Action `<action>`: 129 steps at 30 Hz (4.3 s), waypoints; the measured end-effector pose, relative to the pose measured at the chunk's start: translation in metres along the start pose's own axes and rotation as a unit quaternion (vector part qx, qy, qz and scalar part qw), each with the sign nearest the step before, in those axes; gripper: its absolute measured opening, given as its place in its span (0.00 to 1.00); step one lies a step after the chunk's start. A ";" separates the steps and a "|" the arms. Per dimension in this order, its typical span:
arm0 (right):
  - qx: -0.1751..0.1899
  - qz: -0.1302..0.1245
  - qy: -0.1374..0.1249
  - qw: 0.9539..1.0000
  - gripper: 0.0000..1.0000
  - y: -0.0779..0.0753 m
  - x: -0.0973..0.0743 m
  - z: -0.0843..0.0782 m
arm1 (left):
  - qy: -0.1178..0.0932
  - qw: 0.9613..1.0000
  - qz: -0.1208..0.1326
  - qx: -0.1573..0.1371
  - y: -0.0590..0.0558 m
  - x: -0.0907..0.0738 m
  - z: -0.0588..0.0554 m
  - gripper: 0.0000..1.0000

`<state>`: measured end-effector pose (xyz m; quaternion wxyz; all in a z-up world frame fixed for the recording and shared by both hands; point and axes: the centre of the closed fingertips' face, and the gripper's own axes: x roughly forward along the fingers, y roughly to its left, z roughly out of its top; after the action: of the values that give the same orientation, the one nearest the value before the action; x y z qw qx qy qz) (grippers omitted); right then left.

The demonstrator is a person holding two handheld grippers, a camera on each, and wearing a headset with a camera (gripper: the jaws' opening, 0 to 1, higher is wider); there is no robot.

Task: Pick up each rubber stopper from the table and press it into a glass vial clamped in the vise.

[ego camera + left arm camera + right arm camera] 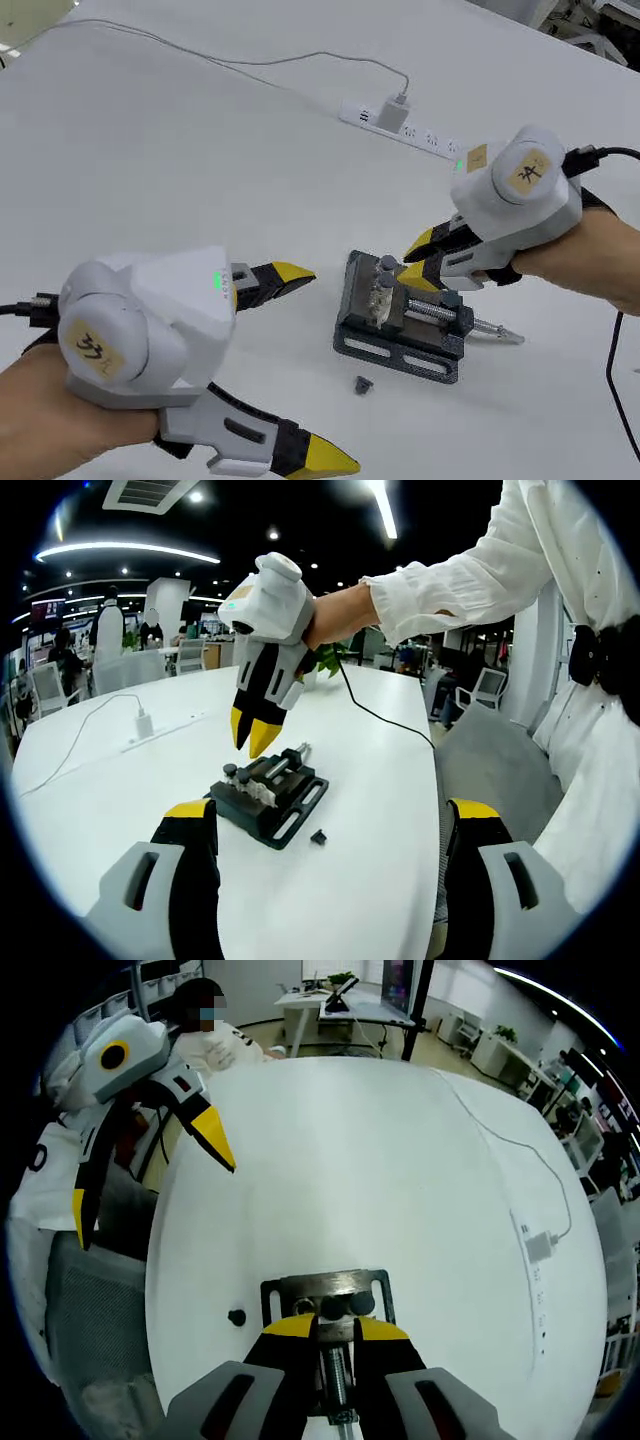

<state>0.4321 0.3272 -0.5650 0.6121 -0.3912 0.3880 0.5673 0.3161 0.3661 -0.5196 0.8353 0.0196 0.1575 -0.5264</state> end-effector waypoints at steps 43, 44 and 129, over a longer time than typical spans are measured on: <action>0.106 -0.082 -0.178 0.975 0.39 0.081 -0.086 -0.079 | 0.078 0.986 0.105 -0.105 0.001 0.032 -0.025 0.69; 0.107 -0.082 -0.179 0.975 0.39 0.082 -0.087 -0.080 | 0.087 0.983 0.110 -0.115 0.001 0.033 -0.029 0.68; 0.131 -0.080 -0.241 0.958 0.54 0.122 -0.093 -0.157 | 0.226 0.922 0.195 -0.247 0.014 0.094 -0.108 0.05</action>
<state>0.3000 0.1525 -0.5460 0.7767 -0.1892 0.2676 0.5379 0.3393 0.3116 -0.6505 0.8418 -0.0386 0.4607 -0.2786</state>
